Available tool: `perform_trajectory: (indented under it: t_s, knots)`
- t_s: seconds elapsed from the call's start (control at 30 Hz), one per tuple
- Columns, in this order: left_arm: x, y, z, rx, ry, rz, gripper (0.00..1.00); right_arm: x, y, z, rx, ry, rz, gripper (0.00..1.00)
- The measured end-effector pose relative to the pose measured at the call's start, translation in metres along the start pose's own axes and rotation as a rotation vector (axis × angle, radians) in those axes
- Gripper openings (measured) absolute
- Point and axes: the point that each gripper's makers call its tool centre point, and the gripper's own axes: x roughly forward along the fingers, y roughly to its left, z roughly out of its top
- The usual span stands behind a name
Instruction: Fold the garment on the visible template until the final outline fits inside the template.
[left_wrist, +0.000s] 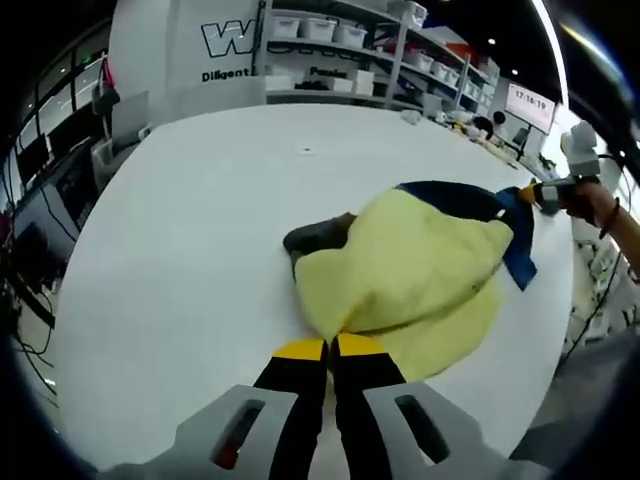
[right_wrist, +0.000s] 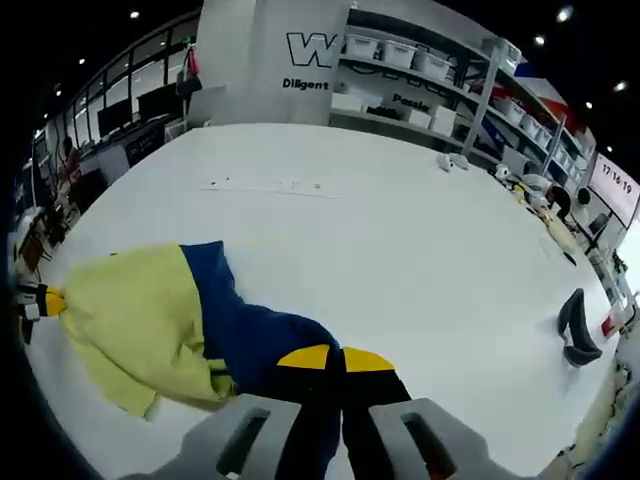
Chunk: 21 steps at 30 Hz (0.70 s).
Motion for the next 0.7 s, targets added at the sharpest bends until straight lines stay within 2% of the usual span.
perform_trajectory:
  t_s: [0.23,0.4,0.57,0.6,0.63,0.67,0.7]
  knots:
    - [-0.004,0.006,-0.006,0.027,0.019,0.027,0.00,0.010,-0.024,0.001,-0.016,0.024,-0.033,0.00]
    - [-0.010,0.008,-0.008,0.022,0.020,0.020,0.00,0.016,-0.037,-0.010,-0.034,0.067,-0.047,0.00]
    - [-0.010,0.003,-0.010,0.052,0.029,-0.002,0.01,0.021,-0.032,-0.025,-0.058,0.123,-0.013,0.00]
    - [-0.011,0.005,-0.011,0.059,0.037,0.007,0.01,0.022,-0.030,-0.028,-0.062,0.136,0.000,0.00]
    - [-0.012,0.011,-0.011,0.058,0.035,0.050,0.04,0.023,-0.028,-0.031,-0.053,0.149,0.009,0.00]
    - [-0.014,0.015,-0.006,0.119,0.004,0.075,0.07,0.022,-0.028,-0.031,-0.050,0.145,0.006,0.03]
    - [-0.015,0.014,-0.007,0.107,0.010,0.074,0.10,0.021,-0.027,-0.029,-0.029,0.133,0.006,0.15]
